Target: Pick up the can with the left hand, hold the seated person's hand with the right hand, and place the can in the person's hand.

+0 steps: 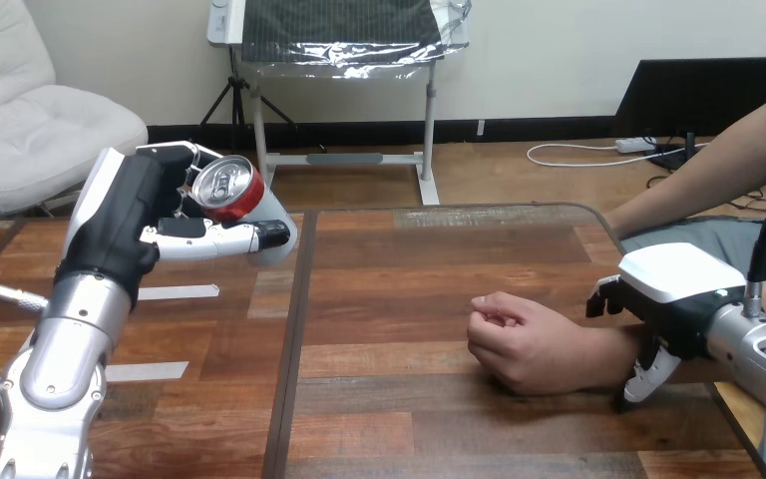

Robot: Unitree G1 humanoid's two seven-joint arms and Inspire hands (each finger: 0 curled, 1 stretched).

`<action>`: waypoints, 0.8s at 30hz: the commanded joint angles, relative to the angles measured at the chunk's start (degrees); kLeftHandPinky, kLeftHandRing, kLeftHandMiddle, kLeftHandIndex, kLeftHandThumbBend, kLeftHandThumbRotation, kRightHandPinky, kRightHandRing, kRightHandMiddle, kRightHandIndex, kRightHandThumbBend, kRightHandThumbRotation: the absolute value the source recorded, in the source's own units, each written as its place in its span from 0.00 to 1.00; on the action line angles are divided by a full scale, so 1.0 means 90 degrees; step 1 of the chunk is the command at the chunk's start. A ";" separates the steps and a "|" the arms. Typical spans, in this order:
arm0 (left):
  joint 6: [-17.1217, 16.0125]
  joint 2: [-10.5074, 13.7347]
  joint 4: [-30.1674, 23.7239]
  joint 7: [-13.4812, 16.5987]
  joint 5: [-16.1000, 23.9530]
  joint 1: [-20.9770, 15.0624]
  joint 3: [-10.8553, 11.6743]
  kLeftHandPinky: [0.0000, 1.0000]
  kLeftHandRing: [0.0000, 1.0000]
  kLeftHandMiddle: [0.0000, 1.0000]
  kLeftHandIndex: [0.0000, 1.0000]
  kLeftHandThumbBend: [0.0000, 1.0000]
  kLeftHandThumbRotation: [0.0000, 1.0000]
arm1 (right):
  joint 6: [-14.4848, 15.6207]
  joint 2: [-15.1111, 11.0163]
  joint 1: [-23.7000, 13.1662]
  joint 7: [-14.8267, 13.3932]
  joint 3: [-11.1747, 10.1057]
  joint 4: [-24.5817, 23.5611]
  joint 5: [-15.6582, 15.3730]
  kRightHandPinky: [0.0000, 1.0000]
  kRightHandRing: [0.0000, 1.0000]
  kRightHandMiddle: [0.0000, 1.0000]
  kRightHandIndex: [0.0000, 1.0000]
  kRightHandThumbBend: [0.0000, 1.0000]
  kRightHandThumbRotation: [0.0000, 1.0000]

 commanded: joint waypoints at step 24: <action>-0.0140 0.0015 -0.0200 0.0004 -0.0120 -0.0247 0.0226 0.26 0.32 0.37 0.42 0.64 0.00 | 0.0167 0.0397 -0.0272 0.0819 0.0394 0.0182 0.0157 0.57 0.71 0.73 0.72 0.84 0.18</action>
